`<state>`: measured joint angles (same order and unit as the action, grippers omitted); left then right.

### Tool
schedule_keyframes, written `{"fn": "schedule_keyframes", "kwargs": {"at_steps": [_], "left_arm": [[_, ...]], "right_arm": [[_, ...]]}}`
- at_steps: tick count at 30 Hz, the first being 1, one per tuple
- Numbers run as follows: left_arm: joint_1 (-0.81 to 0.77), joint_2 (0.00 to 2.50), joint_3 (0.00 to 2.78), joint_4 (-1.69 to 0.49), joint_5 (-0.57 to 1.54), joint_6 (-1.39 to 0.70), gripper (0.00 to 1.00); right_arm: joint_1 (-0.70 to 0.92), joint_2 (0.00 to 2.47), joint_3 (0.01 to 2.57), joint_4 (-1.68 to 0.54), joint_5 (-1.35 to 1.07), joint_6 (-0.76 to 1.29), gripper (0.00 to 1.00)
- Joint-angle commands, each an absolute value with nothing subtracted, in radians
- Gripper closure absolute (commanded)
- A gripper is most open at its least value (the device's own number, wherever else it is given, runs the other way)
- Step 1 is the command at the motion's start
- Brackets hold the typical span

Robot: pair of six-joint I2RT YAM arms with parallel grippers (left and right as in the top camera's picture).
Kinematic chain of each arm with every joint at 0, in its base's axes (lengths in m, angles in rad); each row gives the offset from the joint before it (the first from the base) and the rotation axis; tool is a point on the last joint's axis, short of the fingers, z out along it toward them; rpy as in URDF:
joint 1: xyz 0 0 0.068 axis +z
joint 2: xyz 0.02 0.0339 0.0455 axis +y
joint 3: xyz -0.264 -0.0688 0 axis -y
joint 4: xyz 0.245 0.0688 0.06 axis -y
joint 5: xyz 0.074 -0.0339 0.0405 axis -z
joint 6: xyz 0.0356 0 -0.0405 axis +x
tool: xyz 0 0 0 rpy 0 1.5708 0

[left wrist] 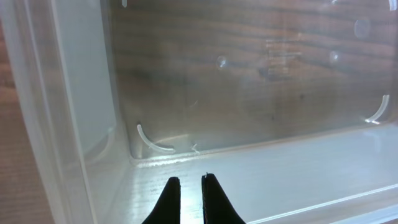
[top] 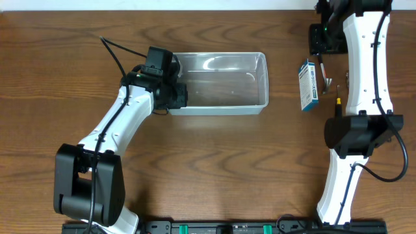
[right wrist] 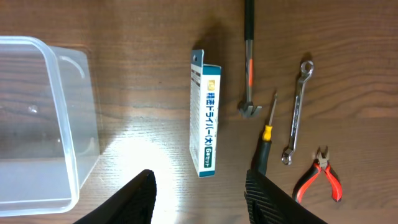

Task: Pack container
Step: 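Release the container and move the right gripper to the blue box, then grasp the blue-and-white screwdriver box with the right gripper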

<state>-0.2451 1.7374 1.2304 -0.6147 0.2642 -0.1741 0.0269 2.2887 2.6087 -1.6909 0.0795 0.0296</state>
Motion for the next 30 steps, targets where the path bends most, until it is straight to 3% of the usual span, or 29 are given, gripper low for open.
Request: {"fn": "schedule_keyframes", "kwargs": {"at_steps": [1,5,8,12,18,22,30], "left_arm": [[-0.248,1.743,1.253,-0.635,0.281,-0.15,0.94],[-0.248,1.733,1.257,-0.638,0.307,-0.152,0.93],[-0.248,1.716,1.287,-0.638,0.307,-0.155,0.78],[-0.248,1.673,1.36,-0.64,0.307,-0.155,0.67],[-0.248,1.589,1.457,-0.646,0.306,-0.181,0.31],[-0.245,1.524,1.467,-0.647,0.3,-0.179,0.16],[-0.245,1.476,1.467,-0.683,0.215,-0.176,0.13]], "right_arm": [[0.02,2.28,2.603,-1.686,0.078,0.01,0.51],[0.02,2.28,2.603,-1.68,0.078,0.01,0.48],[0.02,2.28,2.603,-1.677,0.078,0.01,0.44],[0.02,2.28,2.603,-1.68,0.079,0.01,0.38],[0.012,2.28,2.6,-1.698,0.078,0.002,0.28],[-0.007,2.28,2.597,-1.694,0.074,-0.017,0.27],[-0.035,2.28,2.501,-1.631,0.022,-0.024,0.25]]}}
